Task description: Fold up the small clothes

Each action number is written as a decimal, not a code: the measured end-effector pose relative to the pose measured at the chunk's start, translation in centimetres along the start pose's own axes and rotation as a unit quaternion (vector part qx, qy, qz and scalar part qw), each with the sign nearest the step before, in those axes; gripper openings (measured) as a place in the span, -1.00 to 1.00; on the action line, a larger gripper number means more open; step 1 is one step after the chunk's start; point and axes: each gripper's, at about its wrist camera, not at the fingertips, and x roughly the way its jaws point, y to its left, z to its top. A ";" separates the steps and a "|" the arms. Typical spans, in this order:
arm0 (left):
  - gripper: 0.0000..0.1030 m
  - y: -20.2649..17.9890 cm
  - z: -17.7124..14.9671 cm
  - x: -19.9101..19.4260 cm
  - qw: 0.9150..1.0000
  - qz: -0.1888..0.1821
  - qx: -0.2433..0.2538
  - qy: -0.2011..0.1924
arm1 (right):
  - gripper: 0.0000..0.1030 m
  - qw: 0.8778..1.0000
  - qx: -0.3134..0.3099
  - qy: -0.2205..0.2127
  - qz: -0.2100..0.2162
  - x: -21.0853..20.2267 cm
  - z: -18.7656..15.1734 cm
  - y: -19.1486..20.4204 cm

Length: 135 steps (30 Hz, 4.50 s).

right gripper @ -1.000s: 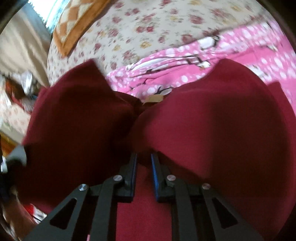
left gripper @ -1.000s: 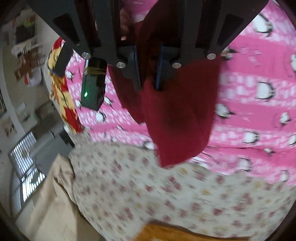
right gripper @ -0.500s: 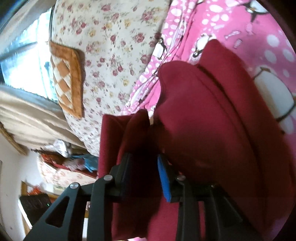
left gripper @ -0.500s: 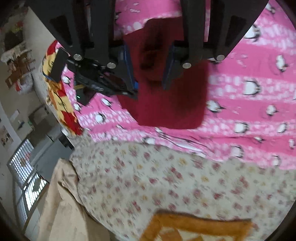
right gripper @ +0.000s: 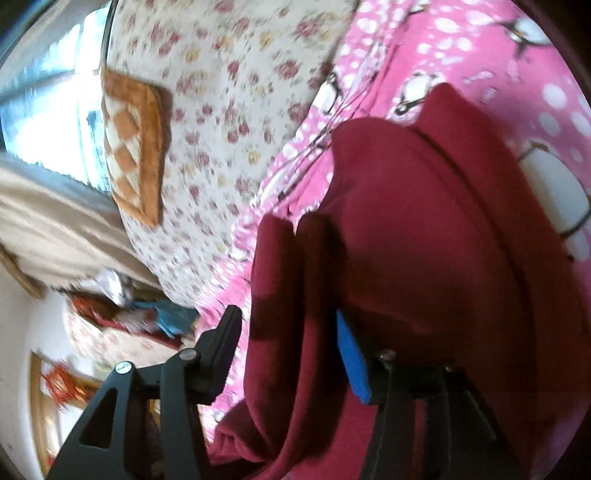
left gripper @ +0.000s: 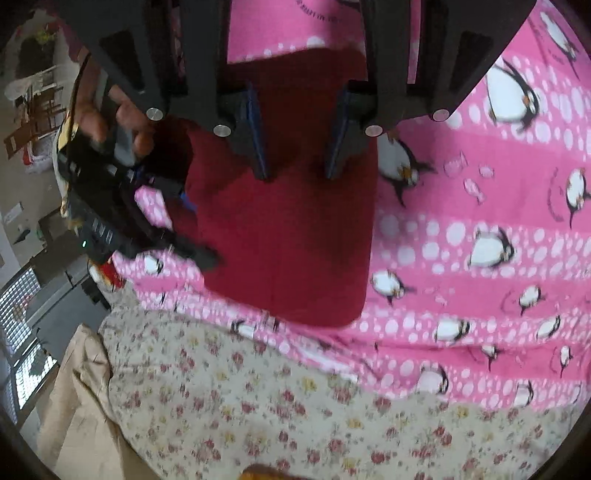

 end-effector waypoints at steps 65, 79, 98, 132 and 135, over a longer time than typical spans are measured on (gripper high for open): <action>-0.55 -4.9 -3.0 4.0 0.997 0.068 0.043 0.008 | -0.63 0.919 -0.283 0.042 -0.272 -8.2 -5.7 3.5; -0.55 -5.8 1.2 4.0 0.997 0.071 0.042 -0.016 | -0.26 0.927 -0.245 -0.029 -0.282 -9.7 -1.3 6.7; -0.51 -7.3 -0.1 6.2 0.991 0.107 0.074 -0.020 | -0.68 0.914 -0.259 -0.028 -0.310 -4.1 4.4 3.5; 0.09 -0.6 2.5 9.7 0.995 -0.060 -0.060 0.054 | 0.50 0.957 -0.220 0.033 -0.186 -4.0 2.9 0.2; 0.09 -1.0 2.4 9.7 0.996 -0.047 -0.052 0.053 | 0.33 0.954 -0.231 0.030 -0.190 -3.7 2.6 0.5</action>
